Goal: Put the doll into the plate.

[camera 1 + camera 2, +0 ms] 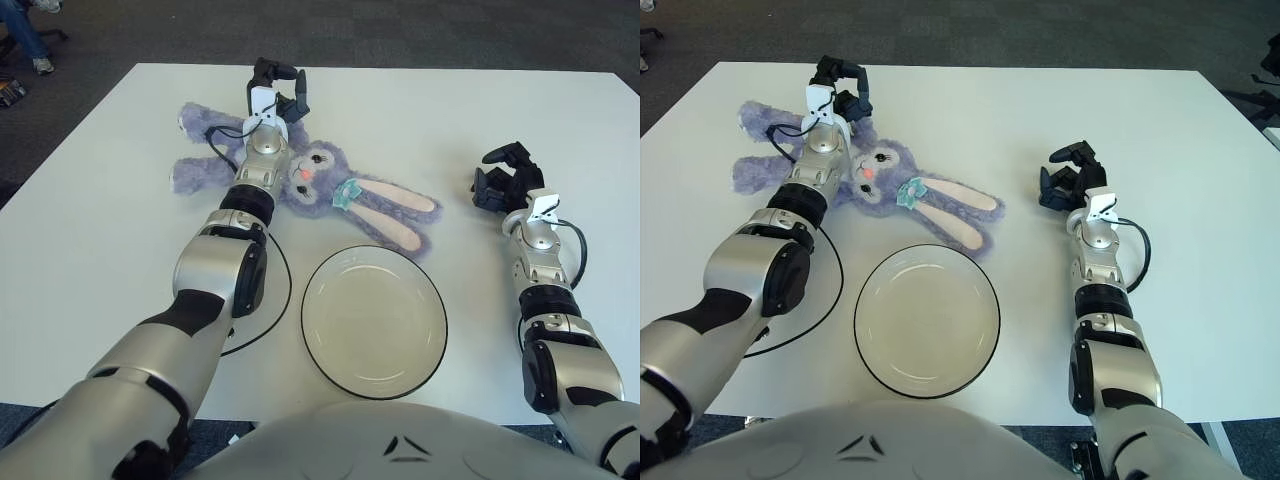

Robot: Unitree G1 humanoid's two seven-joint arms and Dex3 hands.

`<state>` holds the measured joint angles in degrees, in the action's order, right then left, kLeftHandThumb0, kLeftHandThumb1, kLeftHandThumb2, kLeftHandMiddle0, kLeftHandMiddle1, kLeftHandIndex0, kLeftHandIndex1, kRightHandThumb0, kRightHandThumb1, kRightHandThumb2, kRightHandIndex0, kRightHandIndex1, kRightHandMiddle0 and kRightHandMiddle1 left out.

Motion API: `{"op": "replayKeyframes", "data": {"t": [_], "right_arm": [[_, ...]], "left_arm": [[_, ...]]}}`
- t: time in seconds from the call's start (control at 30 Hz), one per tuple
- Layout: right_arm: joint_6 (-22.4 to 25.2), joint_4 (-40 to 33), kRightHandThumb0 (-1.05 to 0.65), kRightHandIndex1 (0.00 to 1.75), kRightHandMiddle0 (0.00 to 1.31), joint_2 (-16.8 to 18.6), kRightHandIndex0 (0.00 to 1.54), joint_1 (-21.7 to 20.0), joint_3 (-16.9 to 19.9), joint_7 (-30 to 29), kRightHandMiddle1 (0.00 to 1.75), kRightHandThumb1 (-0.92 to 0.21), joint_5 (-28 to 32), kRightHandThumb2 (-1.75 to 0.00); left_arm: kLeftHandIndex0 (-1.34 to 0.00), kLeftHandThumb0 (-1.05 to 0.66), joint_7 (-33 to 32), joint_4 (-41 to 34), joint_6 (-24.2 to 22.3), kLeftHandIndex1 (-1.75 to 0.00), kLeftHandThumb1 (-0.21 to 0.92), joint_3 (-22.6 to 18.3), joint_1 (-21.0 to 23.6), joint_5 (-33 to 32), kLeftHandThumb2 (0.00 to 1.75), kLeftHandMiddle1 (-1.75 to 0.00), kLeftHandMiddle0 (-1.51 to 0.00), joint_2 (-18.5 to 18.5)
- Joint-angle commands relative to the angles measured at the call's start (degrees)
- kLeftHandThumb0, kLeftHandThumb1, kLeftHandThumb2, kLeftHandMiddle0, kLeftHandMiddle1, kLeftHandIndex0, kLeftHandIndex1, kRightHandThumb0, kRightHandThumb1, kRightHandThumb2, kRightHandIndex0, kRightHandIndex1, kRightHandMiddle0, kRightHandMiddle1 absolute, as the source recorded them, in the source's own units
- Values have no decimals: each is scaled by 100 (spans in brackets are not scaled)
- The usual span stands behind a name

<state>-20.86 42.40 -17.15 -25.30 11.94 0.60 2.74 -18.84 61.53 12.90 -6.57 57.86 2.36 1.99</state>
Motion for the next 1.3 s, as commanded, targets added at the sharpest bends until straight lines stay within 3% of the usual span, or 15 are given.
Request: {"op": "replayKeyframes", "data": {"t": [0.0,0.7,1.27], "right_arm": [[178,37,-1,159,33,4,70,200,-26,11,174,-34,-36,-125],[327,-93,-1,159,33,48,70,228,-53,-32,173,-35,-31,-125],[355,-250,-1,159,33,119,70,299,-76,-32,173,-34,10,-125]], "left_arm": [[-36,-39,30,103,-80,-175,65,15,-14,-8,89,-175,-103,-67],[-37,-39,-129,-14,-190,-175,64,-41,56,-249,90,-175,-106,-994],[-39,-40,59,459,-187,-175,60,-5,651,-382,95,-175,-104,-1516]]}}
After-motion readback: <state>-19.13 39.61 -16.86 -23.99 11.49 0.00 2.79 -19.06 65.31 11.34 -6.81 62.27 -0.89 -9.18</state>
